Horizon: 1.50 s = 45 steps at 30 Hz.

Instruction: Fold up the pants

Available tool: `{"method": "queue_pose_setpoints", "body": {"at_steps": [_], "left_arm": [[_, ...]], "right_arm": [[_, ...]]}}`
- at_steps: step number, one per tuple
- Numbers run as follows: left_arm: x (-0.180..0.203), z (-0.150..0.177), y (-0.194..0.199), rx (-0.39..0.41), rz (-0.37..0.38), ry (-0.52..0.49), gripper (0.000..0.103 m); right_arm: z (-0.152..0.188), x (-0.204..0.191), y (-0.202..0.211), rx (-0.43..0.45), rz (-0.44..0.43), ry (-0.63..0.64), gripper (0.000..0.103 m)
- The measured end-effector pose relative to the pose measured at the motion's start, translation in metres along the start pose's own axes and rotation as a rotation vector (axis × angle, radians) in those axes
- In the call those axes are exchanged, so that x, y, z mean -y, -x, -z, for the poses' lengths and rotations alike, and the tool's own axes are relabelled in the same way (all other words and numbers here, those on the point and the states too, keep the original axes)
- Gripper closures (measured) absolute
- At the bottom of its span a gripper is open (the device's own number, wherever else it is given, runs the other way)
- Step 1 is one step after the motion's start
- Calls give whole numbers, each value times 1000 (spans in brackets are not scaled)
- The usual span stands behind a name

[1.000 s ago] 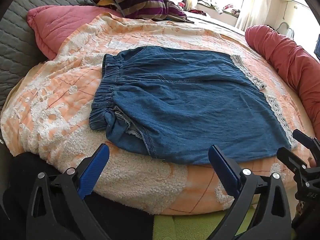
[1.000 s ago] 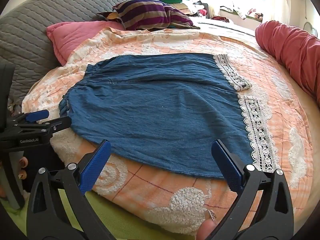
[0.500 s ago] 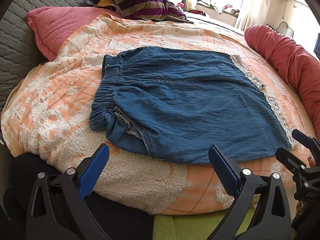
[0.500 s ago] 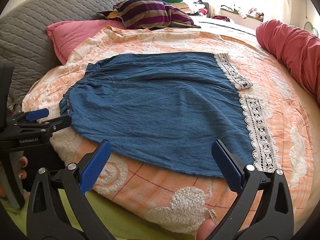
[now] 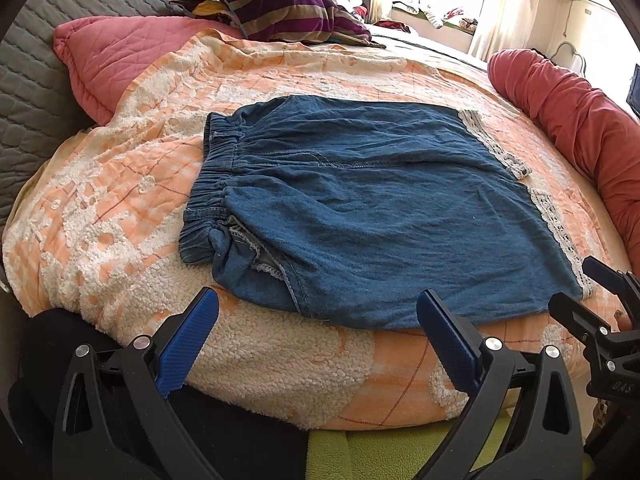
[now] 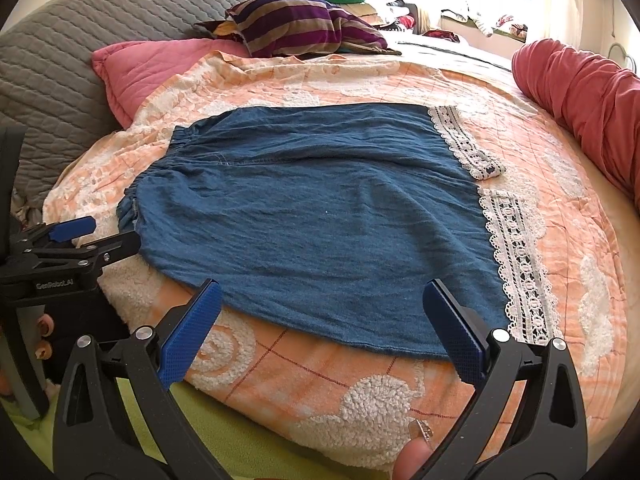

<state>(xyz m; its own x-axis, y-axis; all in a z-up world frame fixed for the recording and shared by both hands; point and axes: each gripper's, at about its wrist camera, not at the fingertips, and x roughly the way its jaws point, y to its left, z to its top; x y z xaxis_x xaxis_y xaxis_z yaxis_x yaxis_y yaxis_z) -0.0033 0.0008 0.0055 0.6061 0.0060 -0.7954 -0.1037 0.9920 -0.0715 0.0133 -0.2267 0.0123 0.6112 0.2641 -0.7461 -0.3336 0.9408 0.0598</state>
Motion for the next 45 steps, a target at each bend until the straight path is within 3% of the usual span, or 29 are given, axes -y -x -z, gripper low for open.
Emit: {"method": "queue_pose_setpoints", "body": {"at_steps": [31,45], "left_arm": [[0,-2,-5,0,-11,5,4],[-20,-36,-22,3,-40,46,4]], "right_arm": [[-6,1,-3,10,-4,7,8],[-51,-4,-30,43,-31,43,8]]}}
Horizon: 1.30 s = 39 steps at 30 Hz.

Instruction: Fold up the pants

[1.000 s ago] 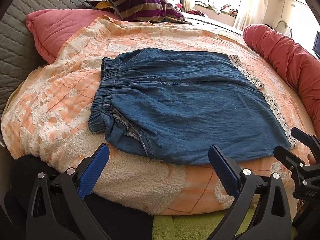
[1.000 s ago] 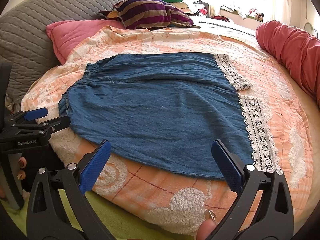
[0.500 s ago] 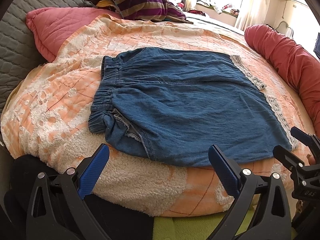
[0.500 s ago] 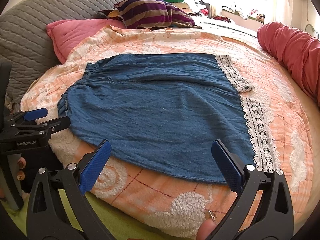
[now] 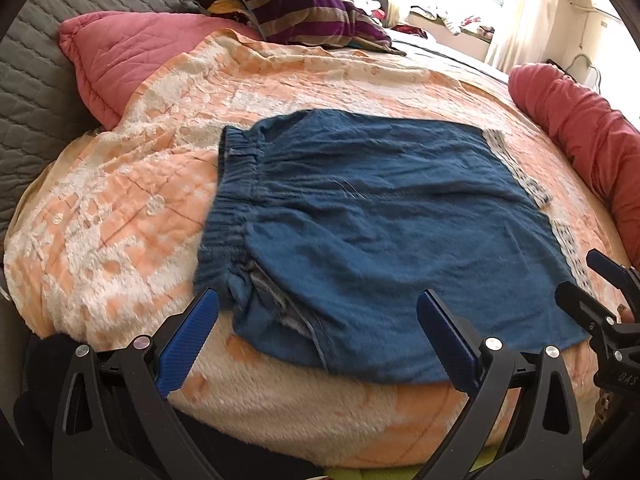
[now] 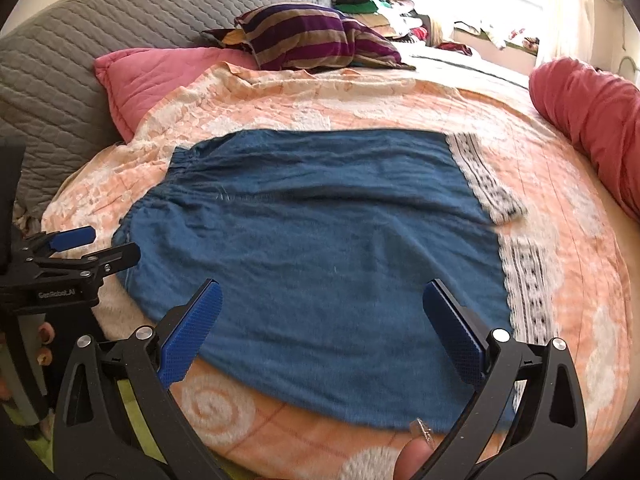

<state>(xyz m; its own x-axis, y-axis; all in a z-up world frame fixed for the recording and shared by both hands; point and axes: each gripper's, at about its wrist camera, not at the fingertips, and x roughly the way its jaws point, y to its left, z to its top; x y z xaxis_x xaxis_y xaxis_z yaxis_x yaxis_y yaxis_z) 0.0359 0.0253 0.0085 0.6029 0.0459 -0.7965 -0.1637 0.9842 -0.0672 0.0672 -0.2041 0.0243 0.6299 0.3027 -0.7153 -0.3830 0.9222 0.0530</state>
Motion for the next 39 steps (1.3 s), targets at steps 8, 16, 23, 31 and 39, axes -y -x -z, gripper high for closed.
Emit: {"method": "queue_pose_setpoints", "body": {"at_steps": [8,16,23,31,39], "left_arm": [[-19,-26,-18,-11,-23,25,4],[-37,-56,-40,-23,-29,47,4],[-62,-89,-62,-34,-23,88,4],[-93,-120,-84,-39,-53,109,4],[-103,-141,-129,-108,-35,108,4]], "right_arm": [[-38,-3,-26,25,-13,43,8],[-71,-6,-55,36,-11,82,8],[-99,-7,-84,47,5,138,8],[-126,-8,-109,28,-47,173,8],[-149,-5,-160,-64,-91,235,8]]}}
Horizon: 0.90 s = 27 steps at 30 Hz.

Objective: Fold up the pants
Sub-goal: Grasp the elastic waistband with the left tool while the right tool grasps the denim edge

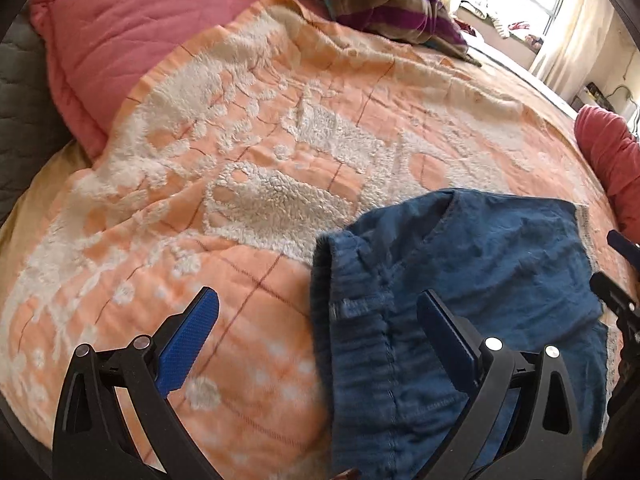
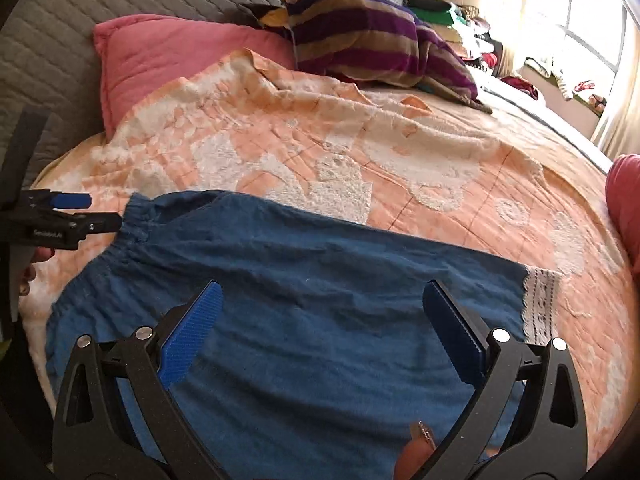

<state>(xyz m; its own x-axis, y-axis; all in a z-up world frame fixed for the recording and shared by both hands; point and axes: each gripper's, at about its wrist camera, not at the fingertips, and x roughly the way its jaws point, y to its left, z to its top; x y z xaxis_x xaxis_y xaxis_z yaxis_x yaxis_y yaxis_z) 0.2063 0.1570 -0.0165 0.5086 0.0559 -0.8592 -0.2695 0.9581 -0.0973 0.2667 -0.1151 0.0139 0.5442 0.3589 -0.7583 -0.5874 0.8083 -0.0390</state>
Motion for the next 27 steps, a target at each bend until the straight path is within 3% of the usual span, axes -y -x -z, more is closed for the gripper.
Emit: {"method": "queue_pose_setpoints", "body": {"at_steps": [14,15,16,18,21,27], "left_arm": [[4,-24,-43,-21,61,-19,6],[5,-24,-46,-24,61,-28,14],[6,-24,-48,-28,58,-39,30],[8,-23,-52,-30,56,-62,36],[9,-21,-48,2,106,-66,65],[16,-13,-27,88,99,-100,72]], "right_arm": [[-32,7,-67,-64,-4,98,8],[-33,7,-70,-72,-5,102,8],[-34,7,-74,-77,-4,107,8],[-35,4,-81,-89,-11,133,8],[-38,-3,-87,-86,-11,180,8],[-46,-18,-98,-82,-28,267,8]]}}
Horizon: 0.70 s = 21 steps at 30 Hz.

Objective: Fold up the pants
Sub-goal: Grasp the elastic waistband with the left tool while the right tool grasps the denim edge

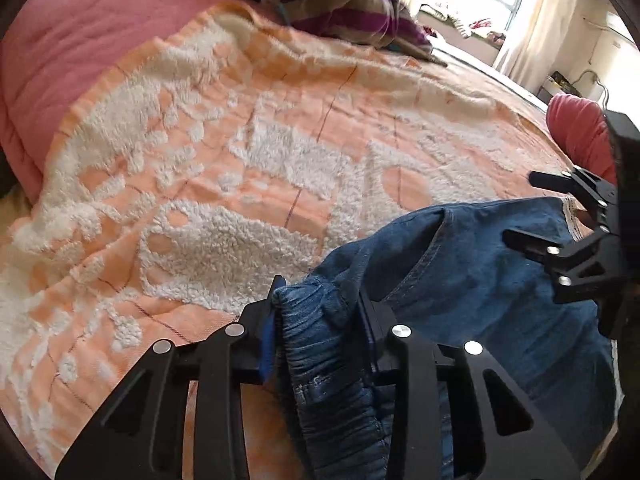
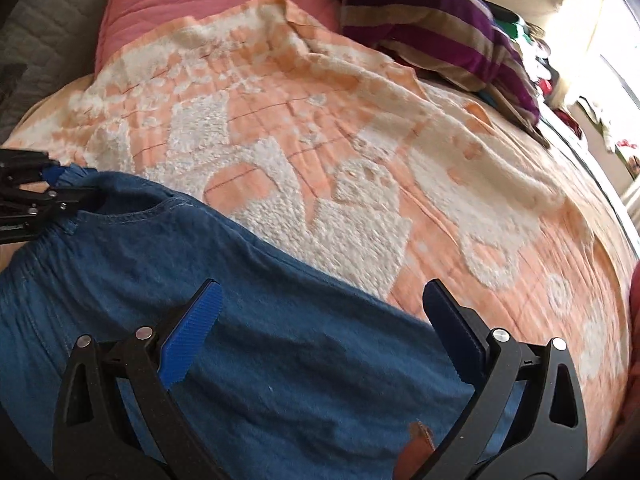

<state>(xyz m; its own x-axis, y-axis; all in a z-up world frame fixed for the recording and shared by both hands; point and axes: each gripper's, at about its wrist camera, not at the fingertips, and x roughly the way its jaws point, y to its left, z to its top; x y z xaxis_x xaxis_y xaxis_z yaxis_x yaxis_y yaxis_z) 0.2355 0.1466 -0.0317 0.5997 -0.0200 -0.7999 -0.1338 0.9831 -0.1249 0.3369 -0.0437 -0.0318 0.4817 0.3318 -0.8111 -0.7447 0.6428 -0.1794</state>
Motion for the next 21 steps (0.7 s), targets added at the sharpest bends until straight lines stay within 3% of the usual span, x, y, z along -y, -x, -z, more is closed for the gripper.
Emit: {"method": "queue_pose_setpoints", "body": {"at_steps": [6,8,11,12,13,21], "left_arm": [[13,7,35,110,-7,-48,72],[15,9,43,134,0,-57,73],[20,11,48,144,9,-65,73],[21,13,47,143,4,-69,73],[21,15,47,142,-4,-72,73],[18,22,59,167,-6,-62,73]], "right_arm": [[-8,-18,-10,1,20,149,8],[-8,-25,-12,-3,16,191,13],[-5,-34,-16,-31,-68,191,62],[-4,-36,-15,-30,-96,181,85],[-2,-38,-12,-23,-103,172,93],[19,-29,43,103,-143,13,99]]}}
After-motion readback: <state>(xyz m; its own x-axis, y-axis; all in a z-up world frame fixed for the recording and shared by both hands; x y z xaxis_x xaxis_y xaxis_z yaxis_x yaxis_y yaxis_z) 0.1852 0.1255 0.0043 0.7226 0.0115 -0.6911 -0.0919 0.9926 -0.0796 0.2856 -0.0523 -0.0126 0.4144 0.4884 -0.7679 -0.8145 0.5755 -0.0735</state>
